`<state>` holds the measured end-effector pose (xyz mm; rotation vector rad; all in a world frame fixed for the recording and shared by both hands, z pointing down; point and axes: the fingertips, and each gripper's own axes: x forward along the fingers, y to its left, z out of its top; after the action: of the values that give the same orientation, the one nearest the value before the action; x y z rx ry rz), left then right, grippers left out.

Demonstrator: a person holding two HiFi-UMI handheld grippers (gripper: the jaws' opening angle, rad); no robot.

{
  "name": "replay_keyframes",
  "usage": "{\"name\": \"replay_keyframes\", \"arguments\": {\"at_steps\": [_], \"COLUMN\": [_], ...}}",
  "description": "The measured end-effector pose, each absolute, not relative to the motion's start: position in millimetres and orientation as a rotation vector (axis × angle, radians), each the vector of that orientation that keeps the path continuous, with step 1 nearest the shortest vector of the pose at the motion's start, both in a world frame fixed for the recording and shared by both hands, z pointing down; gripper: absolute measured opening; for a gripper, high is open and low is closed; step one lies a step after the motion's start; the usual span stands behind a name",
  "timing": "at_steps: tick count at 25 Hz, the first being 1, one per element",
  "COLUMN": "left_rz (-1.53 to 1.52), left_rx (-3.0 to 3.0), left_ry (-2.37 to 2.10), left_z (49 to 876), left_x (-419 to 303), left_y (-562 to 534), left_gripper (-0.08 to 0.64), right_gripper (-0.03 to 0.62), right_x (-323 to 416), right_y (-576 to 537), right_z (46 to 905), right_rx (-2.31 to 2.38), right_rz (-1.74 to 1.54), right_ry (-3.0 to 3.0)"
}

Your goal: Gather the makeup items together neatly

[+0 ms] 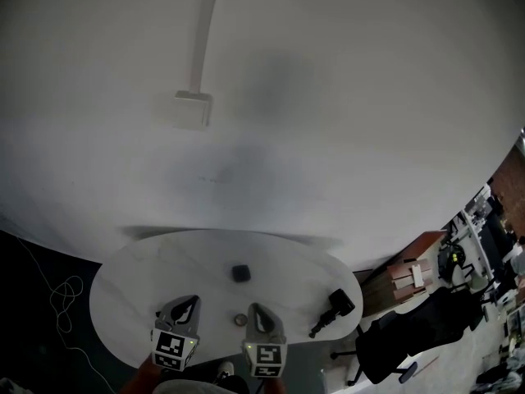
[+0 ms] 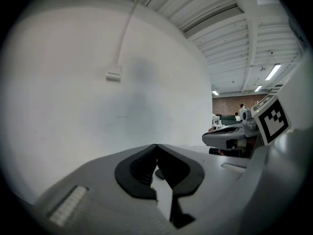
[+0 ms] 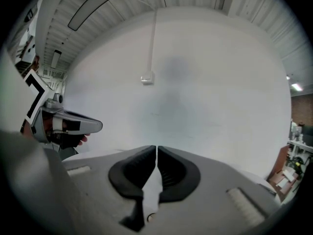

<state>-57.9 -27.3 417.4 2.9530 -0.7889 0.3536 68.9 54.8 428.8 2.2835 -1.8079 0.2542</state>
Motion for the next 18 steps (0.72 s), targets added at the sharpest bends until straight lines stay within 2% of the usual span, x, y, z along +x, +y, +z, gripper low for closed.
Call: {"name": "replay_keyframes", "arguments": {"at_steps": [8, 18], "left_rz": [0.373, 0.398], "left_rx": [2.935, 2.799], "left_ry": [-0.862, -1.156], "left_z": [420.7, 427.5], "left_x": [-73.1, -152.7], "left_y": [-35.0, -57.6], "left_gripper": [0.011, 0.011], "right_gripper": [0.014, 0.014], "right_x": [56.6, -17.3], "right_y": [37.6, -13.4], "right_z": [428.2, 442.2], "right_rx": [2.234, 2.001], "right_rz": [0.251, 0.270], "right_ry": [-1.884, -2.116]}}
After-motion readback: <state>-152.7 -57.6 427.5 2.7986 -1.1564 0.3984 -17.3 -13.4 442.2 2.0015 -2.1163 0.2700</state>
